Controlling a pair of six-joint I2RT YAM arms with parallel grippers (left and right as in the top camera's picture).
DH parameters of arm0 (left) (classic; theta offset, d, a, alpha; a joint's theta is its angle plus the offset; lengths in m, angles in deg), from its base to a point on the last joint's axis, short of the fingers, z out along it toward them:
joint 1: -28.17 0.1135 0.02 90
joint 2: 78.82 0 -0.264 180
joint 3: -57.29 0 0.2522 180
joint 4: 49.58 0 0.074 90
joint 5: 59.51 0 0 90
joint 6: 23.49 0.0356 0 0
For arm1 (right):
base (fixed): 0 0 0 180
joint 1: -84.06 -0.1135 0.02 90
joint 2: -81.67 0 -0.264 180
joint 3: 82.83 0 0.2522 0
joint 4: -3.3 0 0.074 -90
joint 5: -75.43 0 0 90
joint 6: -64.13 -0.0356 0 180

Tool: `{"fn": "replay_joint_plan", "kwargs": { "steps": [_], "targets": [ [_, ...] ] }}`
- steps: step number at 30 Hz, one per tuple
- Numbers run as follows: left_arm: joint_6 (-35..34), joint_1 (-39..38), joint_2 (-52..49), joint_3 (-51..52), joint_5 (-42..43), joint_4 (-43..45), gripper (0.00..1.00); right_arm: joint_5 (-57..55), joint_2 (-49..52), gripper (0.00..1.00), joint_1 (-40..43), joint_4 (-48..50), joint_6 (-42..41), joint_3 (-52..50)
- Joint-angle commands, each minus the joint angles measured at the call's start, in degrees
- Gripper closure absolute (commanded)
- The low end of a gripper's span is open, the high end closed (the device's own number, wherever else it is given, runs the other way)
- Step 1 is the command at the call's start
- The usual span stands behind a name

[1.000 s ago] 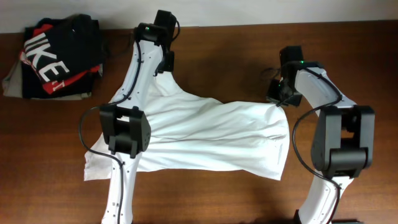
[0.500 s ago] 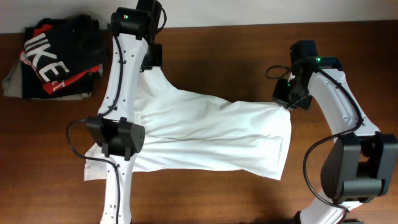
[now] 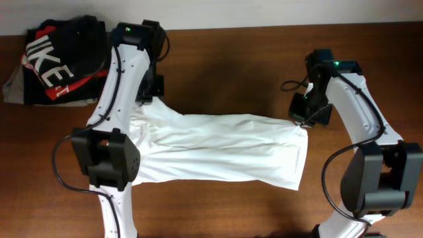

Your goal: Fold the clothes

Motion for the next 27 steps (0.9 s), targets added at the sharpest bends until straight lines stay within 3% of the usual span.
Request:
{"fn": "replay_joint_plan", "kwargs": {
  "steps": [1, 6, 13, 27],
  "targets": [
    [-3.4, 0.7, 2.9, 6.4, -5.4, -0.3, 0.99, -2.4, -4.6, 0.96, -0.5, -2.5, 0.8, 0.5],
    [-4.7, 6.1, 4.5, 18.5, -5.5, 0.4, 0.99, -2.6, -6.5, 0.96, -0.6, -6.8, 2.5, -1.4],
    [-5.1, 7.4, 4.5, 31.8, -4.2, 8.9, 0.99, 2.1, -6.5, 0.96, -6.8, 6.8, -1.0, -14.5],
    [-6.9, 7.6, 4.8, 33.7, -4.0, 7.3, 0.99, -0.1, -6.5, 0.96, -7.8, 11.0, -0.9, -17.1]
  ]
}}
